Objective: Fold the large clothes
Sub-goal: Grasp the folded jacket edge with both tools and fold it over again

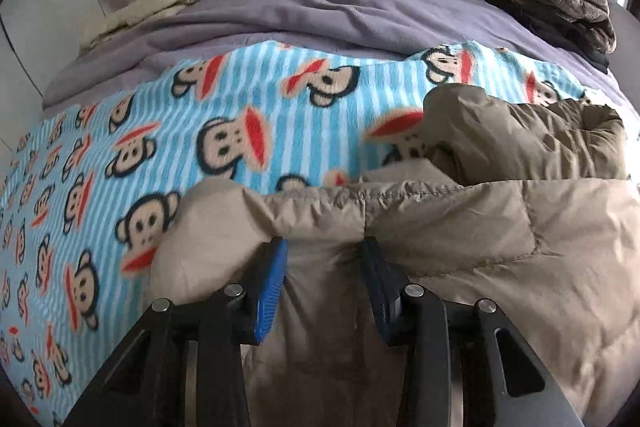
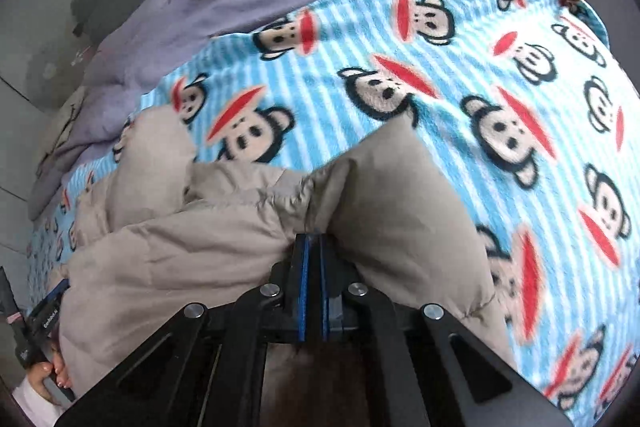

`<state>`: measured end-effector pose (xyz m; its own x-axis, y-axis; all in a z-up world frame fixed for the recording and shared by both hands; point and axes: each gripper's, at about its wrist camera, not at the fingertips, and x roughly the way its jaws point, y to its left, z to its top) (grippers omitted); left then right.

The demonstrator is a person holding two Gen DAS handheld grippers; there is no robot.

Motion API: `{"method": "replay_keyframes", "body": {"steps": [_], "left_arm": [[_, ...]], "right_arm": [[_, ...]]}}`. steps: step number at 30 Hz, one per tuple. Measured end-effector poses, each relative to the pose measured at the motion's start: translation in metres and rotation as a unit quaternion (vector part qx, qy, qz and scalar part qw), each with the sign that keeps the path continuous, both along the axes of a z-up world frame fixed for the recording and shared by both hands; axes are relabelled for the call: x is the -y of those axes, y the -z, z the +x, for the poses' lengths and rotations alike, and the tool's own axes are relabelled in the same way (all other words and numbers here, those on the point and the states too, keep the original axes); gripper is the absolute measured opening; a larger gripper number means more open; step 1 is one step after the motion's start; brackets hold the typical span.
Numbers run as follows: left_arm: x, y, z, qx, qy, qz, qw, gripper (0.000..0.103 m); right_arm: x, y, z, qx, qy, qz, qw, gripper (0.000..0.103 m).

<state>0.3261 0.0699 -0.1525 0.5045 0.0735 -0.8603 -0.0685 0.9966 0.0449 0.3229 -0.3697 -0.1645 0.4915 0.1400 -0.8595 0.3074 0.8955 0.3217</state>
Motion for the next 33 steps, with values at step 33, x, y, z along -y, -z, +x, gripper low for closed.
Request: {"method": "replay_keyframes", "body": {"steps": [33], "left_arm": [[-0.071, 0.002, -0.034, -0.050, -0.069, 0.008, 0.9963, 0.052]], "right_arm": [[0.001, 0.007, -0.061, -0.048, 0.023, -0.079, 0.995, 0.005]]}}
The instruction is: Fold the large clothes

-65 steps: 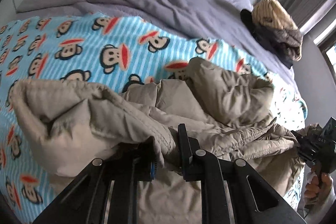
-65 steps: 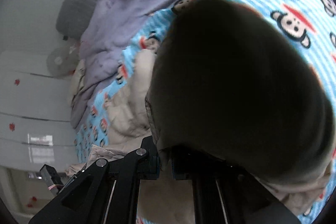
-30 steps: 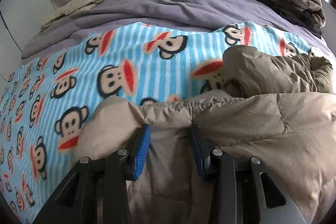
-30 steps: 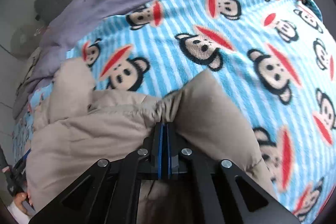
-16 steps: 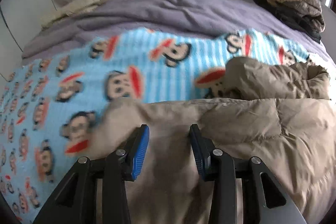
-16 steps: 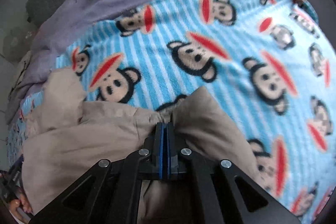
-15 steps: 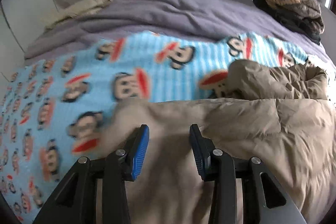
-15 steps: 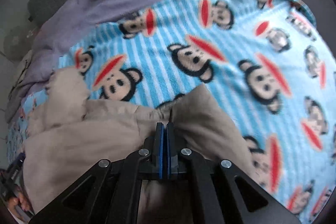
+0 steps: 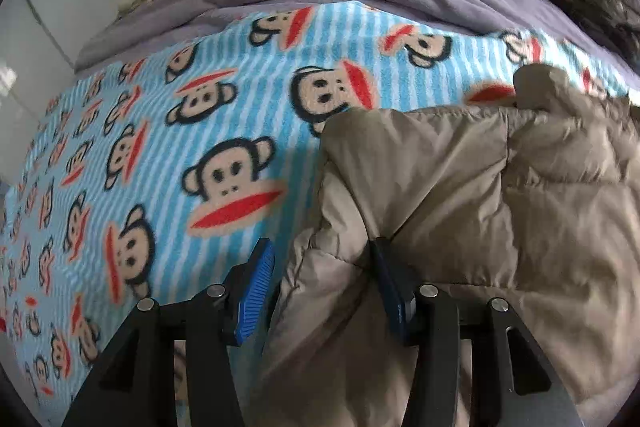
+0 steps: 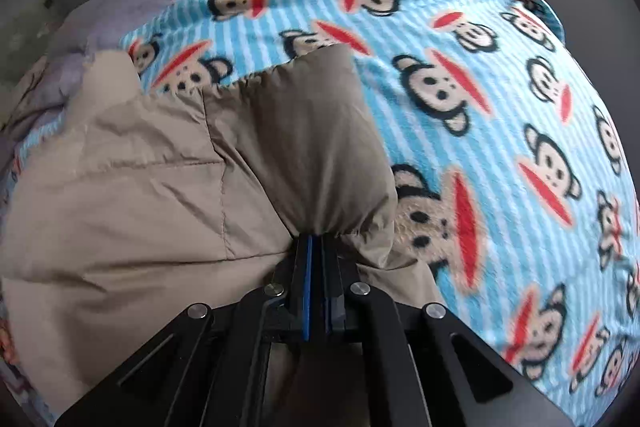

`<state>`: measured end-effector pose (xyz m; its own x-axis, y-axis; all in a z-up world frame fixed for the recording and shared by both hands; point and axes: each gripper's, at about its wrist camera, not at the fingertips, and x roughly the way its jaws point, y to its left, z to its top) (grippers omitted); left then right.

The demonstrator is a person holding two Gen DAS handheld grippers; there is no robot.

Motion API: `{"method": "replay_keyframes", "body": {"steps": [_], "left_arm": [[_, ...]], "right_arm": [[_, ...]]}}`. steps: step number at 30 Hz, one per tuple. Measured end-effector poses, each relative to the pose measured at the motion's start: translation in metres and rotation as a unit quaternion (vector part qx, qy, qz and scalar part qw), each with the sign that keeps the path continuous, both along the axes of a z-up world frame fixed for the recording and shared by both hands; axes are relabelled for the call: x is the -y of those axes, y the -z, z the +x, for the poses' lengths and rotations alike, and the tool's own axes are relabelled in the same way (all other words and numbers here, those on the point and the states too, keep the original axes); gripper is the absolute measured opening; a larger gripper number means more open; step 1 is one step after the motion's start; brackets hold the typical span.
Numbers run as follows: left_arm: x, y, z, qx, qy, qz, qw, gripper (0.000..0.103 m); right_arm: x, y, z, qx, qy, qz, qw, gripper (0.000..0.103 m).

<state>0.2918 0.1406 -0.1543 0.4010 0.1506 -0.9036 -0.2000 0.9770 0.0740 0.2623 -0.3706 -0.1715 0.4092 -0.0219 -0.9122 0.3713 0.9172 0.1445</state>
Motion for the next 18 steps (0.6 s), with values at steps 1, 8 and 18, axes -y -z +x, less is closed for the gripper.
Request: {"method": "replay_keyframes", "body": {"steps": [1, 8, 18], "left_arm": [[-0.004, -0.006, -0.005, -0.001, -0.004, -0.008, 1.0000, 0.052], [-0.005, -0.039, -0.058, -0.009, 0.007, -0.032, 0.9994, 0.052], [0.021, -0.044, -0.134, -0.022, 0.008, -0.073, 0.9971, 0.101]], "right_arm": [[0.002, -0.007, -0.005, 0.006, 0.004, 0.015, 1.000, 0.005], [-0.012, -0.038, -0.062, 0.020, 0.024, 0.093, 0.995, 0.005], [-0.059, -0.026, -0.130, -0.015, 0.023, 0.174, 0.984, 0.005]]}}
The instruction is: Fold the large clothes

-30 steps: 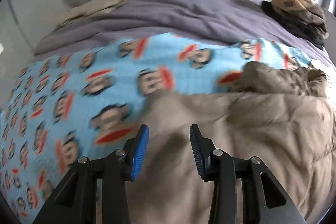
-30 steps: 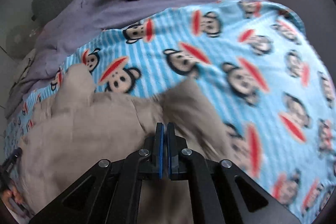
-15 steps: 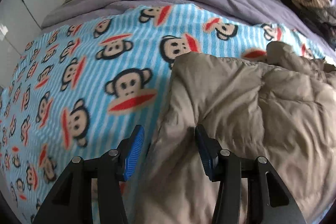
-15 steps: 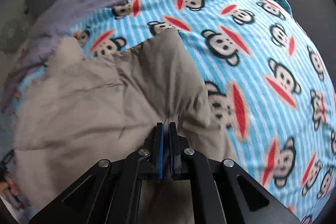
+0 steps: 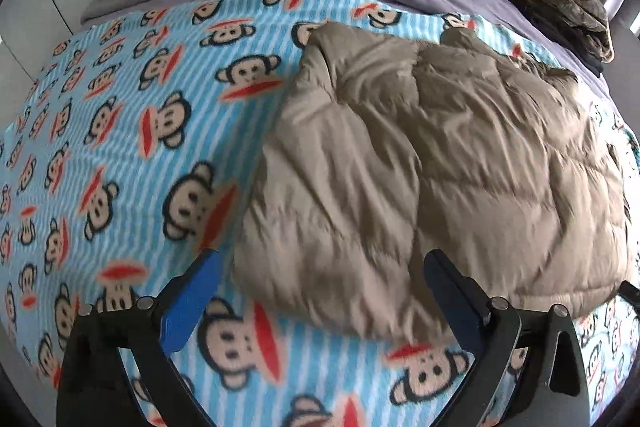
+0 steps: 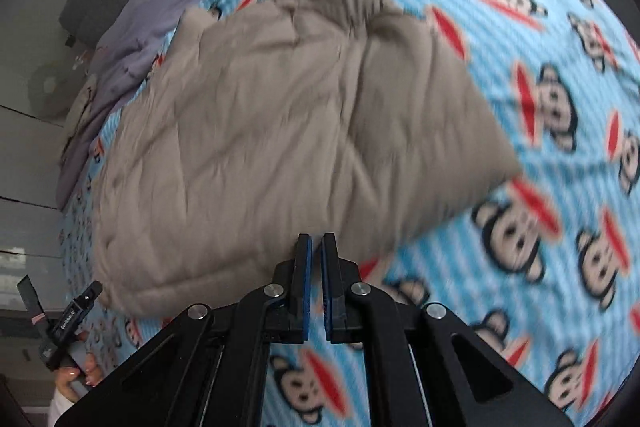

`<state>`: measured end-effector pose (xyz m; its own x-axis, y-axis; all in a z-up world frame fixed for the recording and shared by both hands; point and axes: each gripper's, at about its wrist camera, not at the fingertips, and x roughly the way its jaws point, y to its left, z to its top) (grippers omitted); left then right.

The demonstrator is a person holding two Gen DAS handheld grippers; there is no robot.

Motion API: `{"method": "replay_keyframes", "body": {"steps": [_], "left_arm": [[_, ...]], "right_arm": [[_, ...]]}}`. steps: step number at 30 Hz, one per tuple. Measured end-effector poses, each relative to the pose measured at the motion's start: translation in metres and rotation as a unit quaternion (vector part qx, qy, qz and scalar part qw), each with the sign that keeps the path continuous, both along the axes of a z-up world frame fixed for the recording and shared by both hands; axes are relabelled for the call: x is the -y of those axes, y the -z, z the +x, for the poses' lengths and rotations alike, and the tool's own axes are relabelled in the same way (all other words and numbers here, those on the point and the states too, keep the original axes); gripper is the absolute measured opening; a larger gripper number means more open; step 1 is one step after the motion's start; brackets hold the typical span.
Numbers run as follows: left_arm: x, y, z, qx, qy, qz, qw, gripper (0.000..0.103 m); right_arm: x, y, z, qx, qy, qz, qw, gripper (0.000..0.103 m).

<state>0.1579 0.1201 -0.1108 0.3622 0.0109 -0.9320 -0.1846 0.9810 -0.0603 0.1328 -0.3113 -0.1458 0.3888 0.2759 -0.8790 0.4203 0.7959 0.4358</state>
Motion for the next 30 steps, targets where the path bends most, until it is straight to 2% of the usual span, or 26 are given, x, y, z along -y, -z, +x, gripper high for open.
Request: {"method": "replay_keyframes", "body": {"steps": [6, 8, 9, 10, 11, 15, 19, 20, 24, 26, 30], "left_arm": [[-0.005, 0.005, -0.017, -0.007, -0.022, -0.034, 0.9992, 0.102], [-0.012, 0.008, -0.022, -0.012, -0.036, -0.065, 0.9972, 0.102], [-0.014, 0.010, -0.024, -0.016, -0.042, -0.073, 0.9963, 0.102], [-0.015, 0.013, -0.026, -0.022, -0.048, -0.079, 0.9955, 0.102], [-0.015, 0.015, -0.027, -0.030, -0.050, -0.080, 0.9951, 0.102], [-0.009, 0.023, -0.031, -0.058, -0.041, -0.075, 0.9946, 0.102], [-0.007, 0.029, -0.032, -0.061, -0.047, -0.085, 0.9934, 0.102], [-0.007, 0.030, -0.032, -0.061, -0.048, -0.094, 0.9926, 0.102], [-0.011, 0.035, -0.032, -0.057, -0.056, -0.147, 0.9859, 0.102], [-0.013, 0.035, -0.032, -0.045, -0.059, -0.172, 0.9823, 0.102], [-0.019, 0.042, -0.031, -0.055, -0.077, -0.200, 0.9753, 0.102]], "right_arm": [[0.002, 0.013, -0.013, -0.009, 0.024, 0.053, 0.998, 0.006], [0.006, 0.018, -0.016, -0.013, 0.035, 0.063, 0.997, 0.011], [0.007, 0.019, -0.018, -0.018, 0.041, 0.061, 0.997, 0.033], [0.008, 0.021, -0.020, -0.020, 0.045, 0.060, 0.997, 0.068], [0.009, 0.021, -0.023, -0.017, 0.049, 0.064, 0.997, 0.076], [0.007, 0.022, -0.027, -0.015, 0.044, 0.077, 0.996, 0.079], [0.009, 0.027, -0.027, -0.009, 0.049, 0.096, 0.994, 0.082], [0.011, 0.028, -0.026, -0.007, 0.051, 0.101, 0.994, 0.084], [0.020, 0.031, -0.030, 0.011, 0.071, 0.128, 0.989, 0.103], [0.026, 0.034, -0.034, 0.016, 0.081, 0.146, 0.986, 0.103], [0.035, 0.043, -0.038, 0.020, 0.098, 0.180, 0.979, 0.103]]}}
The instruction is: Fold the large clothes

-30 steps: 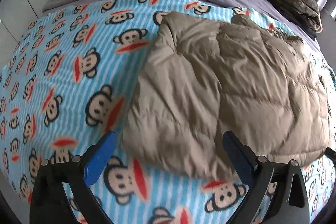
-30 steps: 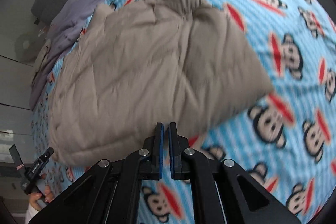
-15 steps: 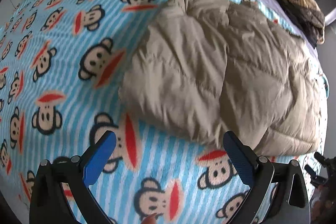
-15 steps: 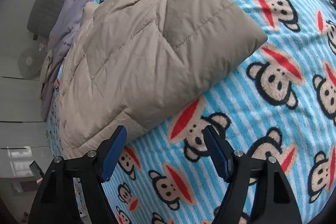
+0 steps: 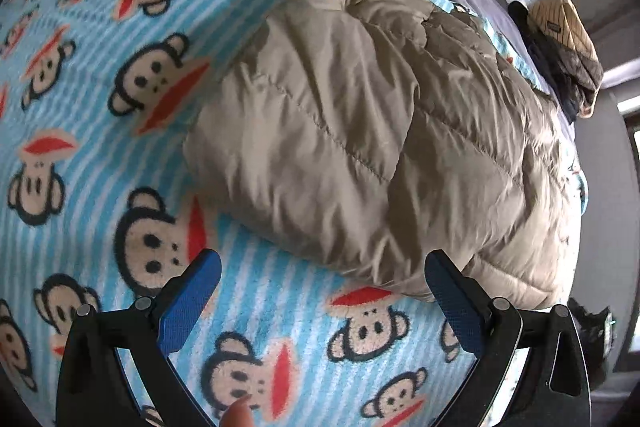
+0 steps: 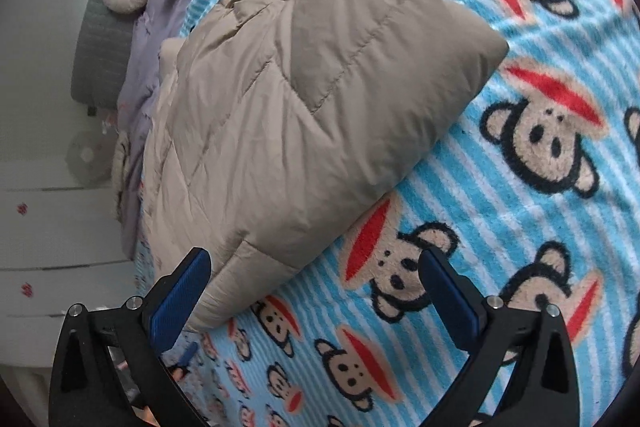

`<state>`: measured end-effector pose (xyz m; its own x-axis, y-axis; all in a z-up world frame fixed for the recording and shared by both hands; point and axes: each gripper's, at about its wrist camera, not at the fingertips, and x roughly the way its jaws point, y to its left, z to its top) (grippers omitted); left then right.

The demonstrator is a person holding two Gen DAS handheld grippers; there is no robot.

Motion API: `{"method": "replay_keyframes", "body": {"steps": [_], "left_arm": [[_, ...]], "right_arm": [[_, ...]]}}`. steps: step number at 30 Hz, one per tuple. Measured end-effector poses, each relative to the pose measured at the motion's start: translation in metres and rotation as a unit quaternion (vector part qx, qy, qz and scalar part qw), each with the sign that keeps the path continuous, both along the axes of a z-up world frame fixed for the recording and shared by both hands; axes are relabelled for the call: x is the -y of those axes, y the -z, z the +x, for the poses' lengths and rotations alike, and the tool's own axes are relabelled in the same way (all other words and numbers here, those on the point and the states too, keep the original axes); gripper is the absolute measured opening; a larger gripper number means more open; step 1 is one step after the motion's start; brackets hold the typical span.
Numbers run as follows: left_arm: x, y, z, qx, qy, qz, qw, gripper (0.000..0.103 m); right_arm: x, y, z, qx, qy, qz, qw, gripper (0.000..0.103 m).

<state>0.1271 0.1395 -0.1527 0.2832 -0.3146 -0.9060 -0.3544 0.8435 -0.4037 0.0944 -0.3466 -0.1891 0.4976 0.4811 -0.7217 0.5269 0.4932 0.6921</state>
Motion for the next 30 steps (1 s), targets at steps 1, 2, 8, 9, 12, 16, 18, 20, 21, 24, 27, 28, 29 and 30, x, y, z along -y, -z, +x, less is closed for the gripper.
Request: {"method": "replay_keyframes", "body": {"steps": [1, 2, 8, 9, 12, 16, 18, 20, 21, 24, 27, 28, 29, 30], "left_arm": [[-0.003, 0.001, -0.001, -0.001, -0.009, -0.004, 0.9999, 0.102], [-0.006, 0.003, -0.001, 0.000, -0.018, -0.008, 0.9998, 0.102], [-0.023, 0.035, 0.010, 0.007, -0.048, -0.107, 0.9931, 0.102], [-0.024, 0.041, 0.013, 0.007, -0.051, -0.121, 0.9913, 0.102], [-0.027, 0.052, 0.023, 0.022, -0.065, -0.147, 0.9868, 0.102], [-0.026, 0.058, 0.041, 0.031, -0.078, -0.158, 0.9839, 0.102], [-0.027, 0.060, 0.049, 0.033, -0.084, -0.157, 0.9834, 0.102], [-0.026, 0.062, 0.056, 0.039, -0.095, -0.156, 0.9824, 0.102], [-0.026, 0.062, 0.056, 0.041, -0.102, -0.156, 0.9816, 0.102], [-0.024, 0.058, 0.057, 0.053, -0.124, -0.176, 0.9752, 0.049], [-0.024, 0.046, 0.058, 0.084, -0.120, -0.192, 0.9704, 0.021], [-0.025, 0.037, 0.058, 0.096, -0.108, -0.190, 0.9710, 0.018], [-0.024, 0.030, 0.057, 0.107, -0.099, -0.190, 0.9709, 0.017], [-0.024, 0.020, 0.055, 0.120, -0.089, -0.191, 0.9701, 0.017]], "right_arm": [[0.002, 0.002, -0.002, 0.002, 0.003, 0.011, 1.000, 0.103], [0.004, 0.004, -0.002, 0.004, 0.007, 0.024, 1.000, 0.103], [0.011, 0.025, 0.010, 0.013, 0.032, 0.088, 0.996, 0.103], [0.011, 0.031, 0.012, 0.015, 0.037, 0.101, 0.994, 0.103], [0.011, 0.047, 0.020, 0.028, 0.051, 0.140, 0.988, 0.103], [0.011, 0.058, 0.038, 0.068, 0.067, 0.187, 0.978, 0.103], [0.009, 0.061, 0.049, 0.083, 0.076, 0.200, 0.973, 0.103], [0.009, 0.064, 0.058, 0.086, 0.086, 0.203, 0.972, 0.103], [0.009, 0.066, 0.062, 0.084, 0.091, 0.205, 0.971, 0.103], [0.009, 0.063, 0.065, 0.078, 0.107, 0.211, 0.968, 0.103], [0.016, 0.061, 0.063, 0.056, 0.118, 0.212, 0.969, 0.060], [0.015, 0.062, 0.061, 0.042, 0.118, 0.212, 0.969, 0.036], [0.015, 0.061, 0.060, 0.044, 0.120, 0.218, 0.968, 0.033], [0.016, 0.055, 0.059, 0.055, 0.116, 0.219, 0.967, 0.027]]}}
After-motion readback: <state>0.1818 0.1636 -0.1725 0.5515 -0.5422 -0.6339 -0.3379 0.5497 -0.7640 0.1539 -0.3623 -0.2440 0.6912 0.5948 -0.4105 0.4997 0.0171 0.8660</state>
